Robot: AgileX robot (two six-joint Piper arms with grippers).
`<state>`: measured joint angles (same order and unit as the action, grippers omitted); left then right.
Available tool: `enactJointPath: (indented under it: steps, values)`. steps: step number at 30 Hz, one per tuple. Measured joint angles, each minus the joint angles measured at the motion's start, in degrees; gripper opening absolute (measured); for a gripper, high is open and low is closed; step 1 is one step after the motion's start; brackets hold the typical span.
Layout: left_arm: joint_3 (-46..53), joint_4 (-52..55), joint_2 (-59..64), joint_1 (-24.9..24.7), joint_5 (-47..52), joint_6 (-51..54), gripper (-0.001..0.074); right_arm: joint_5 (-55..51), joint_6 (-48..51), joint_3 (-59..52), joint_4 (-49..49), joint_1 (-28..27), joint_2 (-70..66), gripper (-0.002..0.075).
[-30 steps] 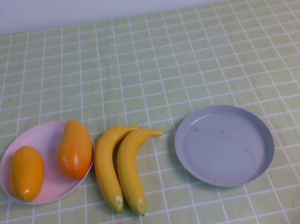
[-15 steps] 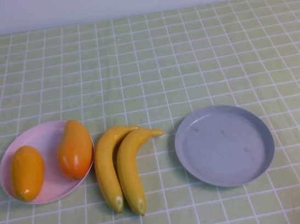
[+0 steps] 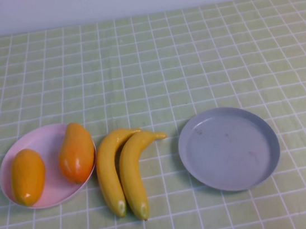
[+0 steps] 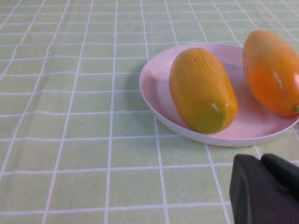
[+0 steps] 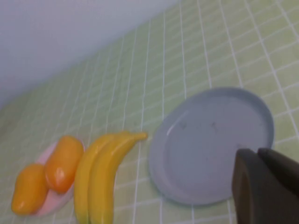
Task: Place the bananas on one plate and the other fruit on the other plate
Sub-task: Put another type of fruit in the right plate
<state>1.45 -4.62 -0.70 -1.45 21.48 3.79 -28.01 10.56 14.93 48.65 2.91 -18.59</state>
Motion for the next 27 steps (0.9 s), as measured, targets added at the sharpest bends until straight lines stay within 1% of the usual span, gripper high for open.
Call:
enactJointPath:
  steps: [7,10,13,16,18,21,25,27]
  values:
    - [0.0,0.0,0.0,0.0,0.0,0.0,0.0,-18.71,1.47,19.09,-8.92,0.0,-24.37,-0.0017]
    - [0.0,0.0,0.0,0.0,0.0,0.0,0.0,-22.13,3.73,25.33,-10.23,0.14,-33.87,-0.0017]
    - [0.0,0.0,0.0,0.0,0.0,0.0,0.0,-22.58,4.94,30.78,-10.92,2.56,-40.76,-0.0017]
    - [0.0,0.0,0.0,0.0,0.0,0.0,0.0,-21.83,5.06,34.81,-11.29,7.86,-46.59,-0.0017]
    - [0.0,0.0,0.0,0.0,0.0,0.0,0.0,-20.11,3.95,37.87,-12.48,13.1,-50.68,-0.0017]
    - [0.0,0.0,0.0,0.0,0.0,0.0,0.0,-17.24,-0.32,41.74,-15.83,21.27,-57.24,-0.0017]
    - [0.0,0.0,0.0,0.0,0.0,0.0,0.0,-17.2,-5.03,49.18,-20.99,29.05,-66.14,-0.0017]
    - [0.0,0.0,0.0,0.0,0.0,0.0,0.0,-18.7,-5.97,53.17,-21.99,31.25,-70.39,-0.0017]
